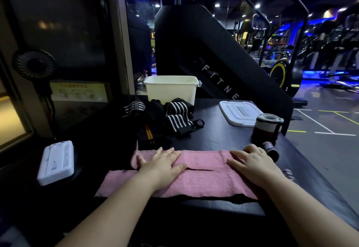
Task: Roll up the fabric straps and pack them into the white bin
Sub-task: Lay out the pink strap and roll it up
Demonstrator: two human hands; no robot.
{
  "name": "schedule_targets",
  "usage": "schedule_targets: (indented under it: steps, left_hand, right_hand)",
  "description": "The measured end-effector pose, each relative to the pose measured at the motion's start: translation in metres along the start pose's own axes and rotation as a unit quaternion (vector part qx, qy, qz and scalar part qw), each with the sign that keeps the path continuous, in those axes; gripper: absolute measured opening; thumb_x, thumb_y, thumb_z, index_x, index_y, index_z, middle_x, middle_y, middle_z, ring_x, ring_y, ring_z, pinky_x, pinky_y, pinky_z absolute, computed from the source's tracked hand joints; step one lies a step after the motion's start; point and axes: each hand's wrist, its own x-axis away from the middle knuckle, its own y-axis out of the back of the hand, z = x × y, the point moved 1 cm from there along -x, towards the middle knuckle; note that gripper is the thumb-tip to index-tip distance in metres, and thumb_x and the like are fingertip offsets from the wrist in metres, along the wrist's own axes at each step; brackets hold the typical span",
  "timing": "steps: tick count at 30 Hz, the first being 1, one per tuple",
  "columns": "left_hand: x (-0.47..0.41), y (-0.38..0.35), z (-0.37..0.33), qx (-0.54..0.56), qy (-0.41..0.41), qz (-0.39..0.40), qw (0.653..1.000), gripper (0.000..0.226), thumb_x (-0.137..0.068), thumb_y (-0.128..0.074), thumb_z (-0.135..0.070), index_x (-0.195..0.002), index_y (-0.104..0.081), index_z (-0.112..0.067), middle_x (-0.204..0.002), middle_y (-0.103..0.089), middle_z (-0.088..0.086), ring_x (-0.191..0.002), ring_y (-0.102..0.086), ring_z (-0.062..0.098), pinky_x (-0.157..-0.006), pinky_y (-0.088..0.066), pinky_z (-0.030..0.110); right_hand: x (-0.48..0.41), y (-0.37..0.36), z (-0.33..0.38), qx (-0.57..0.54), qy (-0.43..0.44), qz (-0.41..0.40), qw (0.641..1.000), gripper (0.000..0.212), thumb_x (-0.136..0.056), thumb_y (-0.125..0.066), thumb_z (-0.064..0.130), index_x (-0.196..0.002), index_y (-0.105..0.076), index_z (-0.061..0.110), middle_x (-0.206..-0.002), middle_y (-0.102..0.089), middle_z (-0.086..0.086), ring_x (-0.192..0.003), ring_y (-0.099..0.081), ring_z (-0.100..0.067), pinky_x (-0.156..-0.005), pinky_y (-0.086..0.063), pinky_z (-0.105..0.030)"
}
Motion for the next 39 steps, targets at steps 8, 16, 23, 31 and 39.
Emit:
schedule_targets:
  steps: [8,16,23,31,39]
  left_hand:
    - [0.001,0.005,0.005,-0.012,0.053,0.001,0.999,0.058,-0.098,-0.019,-0.062,-0.152,-0.013,-0.042,-0.162,-0.003,-0.016,-0.150,0.004,0.015,-0.105,0.011,0.073]
    - [-0.021,0.021,-0.042,0.019,-0.047,-0.132,0.990,0.044,-0.099,-0.038,-0.036,-0.142,-0.043,-0.023,-0.147,-0.044,-0.003,-0.138,-0.034,0.020,-0.115,-0.024,0.041]
    - [-0.046,0.007,-0.045,-0.003,-0.004,-0.054,0.999,0.058,-0.092,-0.042,-0.059,-0.137,-0.045,-0.022,-0.141,-0.039,0.004,-0.134,-0.031,0.027,-0.110,-0.028,0.042]
    - [-0.064,0.005,-0.039,0.027,-0.001,-0.073,0.997,0.033,-0.093,-0.044,-0.054,-0.106,-0.057,-0.026,-0.121,-0.055,-0.003,-0.121,-0.047,0.022,-0.098,-0.033,0.038]
    - [-0.072,0.019,-0.027,0.129,-0.043,-0.106,0.985,0.035,-0.092,-0.047,-0.057,-0.075,-0.054,-0.028,-0.080,-0.069,-0.010,-0.077,-0.063,0.015,-0.073,-0.050,0.034]
  right_hand:
    - [0.001,0.003,0.006,0.017,0.006,0.007,1.000,0.053,-0.088,-0.035,0.073,-0.132,-0.050,0.047,-0.124,-0.044,0.000,-0.125,-0.039,-0.022,-0.107,-0.031,-0.032]
    - [-0.001,0.029,0.005,-0.032,0.035,-0.052,0.998,0.049,-0.090,-0.063,0.037,-0.137,-0.053,0.028,-0.129,-0.053,-0.003,-0.122,-0.050,-0.022,-0.098,-0.038,-0.028]
    - [0.008,0.039,-0.023,0.027,-0.102,-0.077,0.991,0.057,-0.081,-0.066,0.051,-0.134,-0.049,0.036,-0.132,-0.046,-0.001,-0.122,-0.042,-0.028,-0.100,-0.039,-0.037]
    - [-0.002,0.034,-0.035,-0.029,-0.112,0.005,0.993,0.064,-0.082,-0.067,0.050,-0.139,-0.041,0.035,-0.123,-0.060,-0.007,-0.114,-0.057,-0.027,-0.088,-0.045,-0.033]
    - [-0.005,0.044,-0.039,-0.128,-0.098,-0.058,0.985,0.050,-0.078,-0.076,0.036,-0.122,-0.053,0.027,-0.113,-0.065,-0.002,-0.107,-0.059,-0.024,-0.081,-0.043,-0.031]
